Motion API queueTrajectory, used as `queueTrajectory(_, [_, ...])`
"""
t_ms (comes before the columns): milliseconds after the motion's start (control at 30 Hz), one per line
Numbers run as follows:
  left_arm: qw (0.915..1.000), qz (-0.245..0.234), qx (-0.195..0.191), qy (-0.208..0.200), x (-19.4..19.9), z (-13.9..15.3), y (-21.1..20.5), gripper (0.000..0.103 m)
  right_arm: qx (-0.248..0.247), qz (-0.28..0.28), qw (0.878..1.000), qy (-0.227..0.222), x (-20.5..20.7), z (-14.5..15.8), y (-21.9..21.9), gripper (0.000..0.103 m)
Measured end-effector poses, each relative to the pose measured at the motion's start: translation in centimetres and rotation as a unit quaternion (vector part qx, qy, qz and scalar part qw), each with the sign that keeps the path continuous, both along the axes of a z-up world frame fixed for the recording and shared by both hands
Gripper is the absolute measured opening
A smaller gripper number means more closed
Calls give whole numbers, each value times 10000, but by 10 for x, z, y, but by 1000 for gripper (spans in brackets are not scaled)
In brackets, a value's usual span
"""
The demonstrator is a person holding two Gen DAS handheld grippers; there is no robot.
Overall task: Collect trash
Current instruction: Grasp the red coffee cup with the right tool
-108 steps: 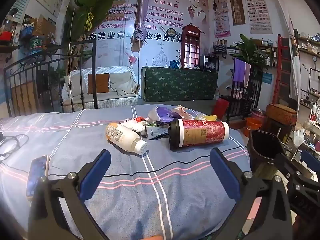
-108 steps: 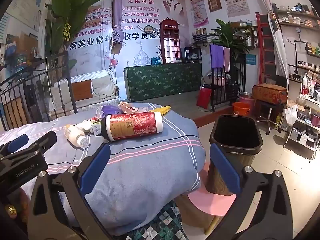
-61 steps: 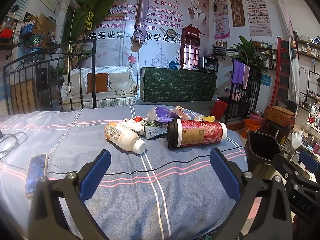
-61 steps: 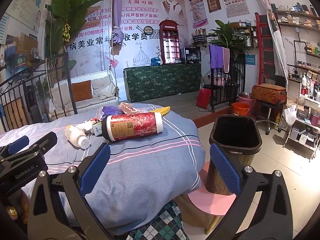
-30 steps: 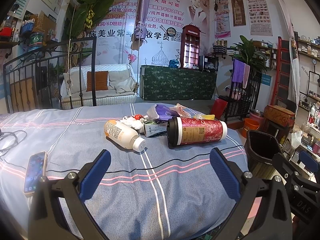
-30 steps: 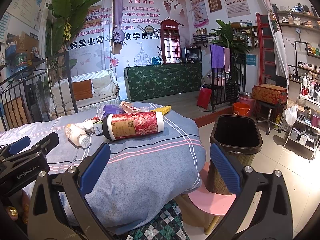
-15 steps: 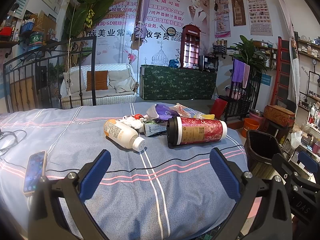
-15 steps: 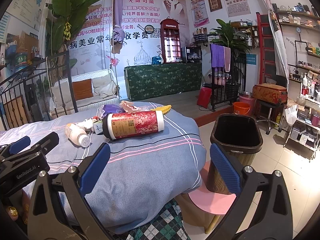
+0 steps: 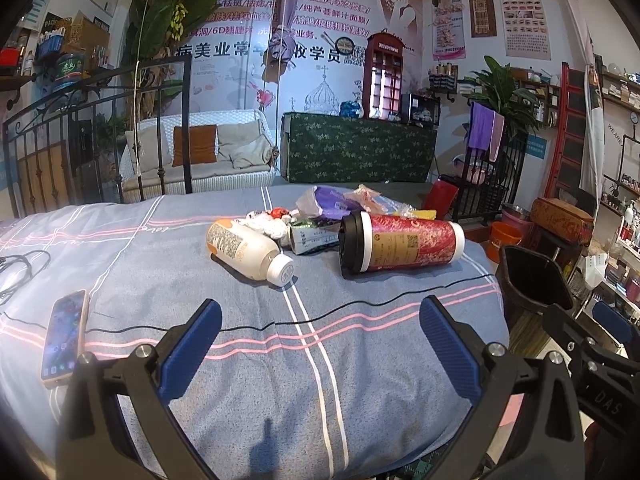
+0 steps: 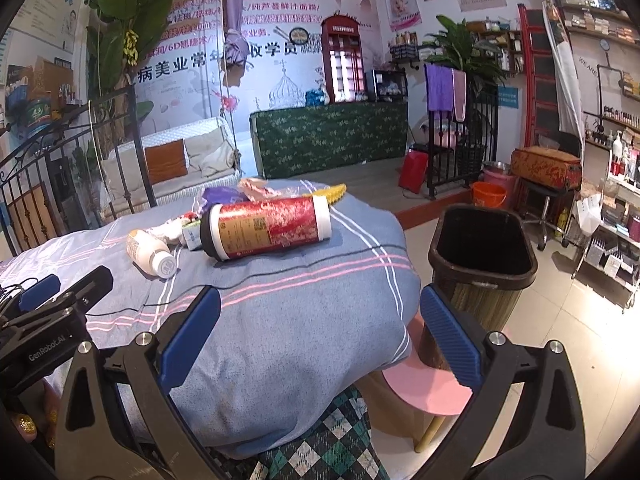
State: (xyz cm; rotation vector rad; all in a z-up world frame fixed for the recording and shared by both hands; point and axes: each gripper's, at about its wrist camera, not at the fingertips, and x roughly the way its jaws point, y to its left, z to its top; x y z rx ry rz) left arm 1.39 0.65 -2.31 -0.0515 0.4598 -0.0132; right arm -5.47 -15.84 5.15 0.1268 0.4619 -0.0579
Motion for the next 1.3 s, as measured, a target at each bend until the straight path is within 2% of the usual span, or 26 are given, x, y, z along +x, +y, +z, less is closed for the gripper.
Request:
queueTrajectory(100, [9998, -32, -26, 196, 7, -7, 4, 98, -31, 171, 9996, 222, 14, -9, 0, 99])
queueTrajectory(167, [9990, -74, -50, 427, 14, -14, 7, 98, -90, 483, 9976, 485, 28, -17, 2, 99])
queueTrajectory(267, [9975, -77, -100, 697, 21, -19, 14, 98, -289, 1482, 9804, 1263, 64, -36, 12, 99])
queueTrajectory(367, [9969, -34, 53, 788, 25, -20, 19, 98, -572, 2178, 9639, 1420, 86, -34, 21, 99])
queueTrajectory(433, [9961, -42, 118, 874, 29, -21, 22, 98, -911, 2761, 9459, 1443, 106, -24, 30, 99])
queueTrajectory(467, [9955, -57, 142, 931, 32, -22, 24, 98, -1010, 3117, 9329, 1494, 116, -19, 33, 99])
queueTrajectory(500, [9952, -61, 174, 962, 33, -23, 24, 98, -1158, 3607, 9122, 1558, 131, -12, 39, 99])
queueTrajectory(533, [9949, -80, 209, 979, 35, -24, 25, 98, -1286, 3888, 8985, 1579, 139, -6, 43, 99])
queueTrajectory(567, [9946, -116, 254, 1002, 37, -24, 25, 98, -1497, 4244, 8776, 1653, 155, 1, 49, 99])
queueTrajectory(600, [9939, -157, 296, 1046, 39, -25, 25, 98, -1717, 4404, 8648, 1690, 166, 6, 54, 99])
queueTrajectory(667, [9924, -254, 307, 1167, 44, -25, 26, 98, -2168, 4484, 8523, 1597, 181, 13, 65, 99])
queueTrajectory(733, [9912, -309, 223, 1268, 47, -27, 28, 98, -2671, 4676, 8276, 1584, 205, 18, 79, 99])
queueTrajectory(767, [9906, -319, 177, 1320, 49, -27, 30, 98, -2758, 4762, 8185, 1649, 215, 18, 82, 99])
queueTrajectory(800, [9903, -311, 158, 1346, 50, -28, 31, 98, -2899, 4945, 8002, 1763, 228, 19, 86, 99])
queueTrajectory(967, [9891, -320, 103, 1437, 51, -31, 34, 98, -3694, 5260, 7382, 2046, 262, 3, 100, 98])
queueTrajectory(1033, [9884, -326, 80, 1481, 52, -33, 35, 98, -4000, 5417, 7062, 2187, 269, -9, 109, 97])
queueTrajectory(1067, [9882, -330, 70, 1496, 53, -34, 36, 98, -4081, 5473, 6953, 2247, 271, -13, 113, 95])
queueTrajectory(1100, [9878, -335, 55, 1518, 55, -35, 37, 98, -4261, 5564, 6738, 2342, 273, -22, 118, 93])
queueTrajectory(1233, [9858, -347, -83, 1639, 63, -36, 45, 98, -4638, 5605, 6380, 2524, 281, -47, 132, 88])
queueTrajectory(1300, [9849, -330, -150, 1692, 70, -35, 50, 98, -4666, 5590, 6332, 2622, 285, -56, 136, 85])
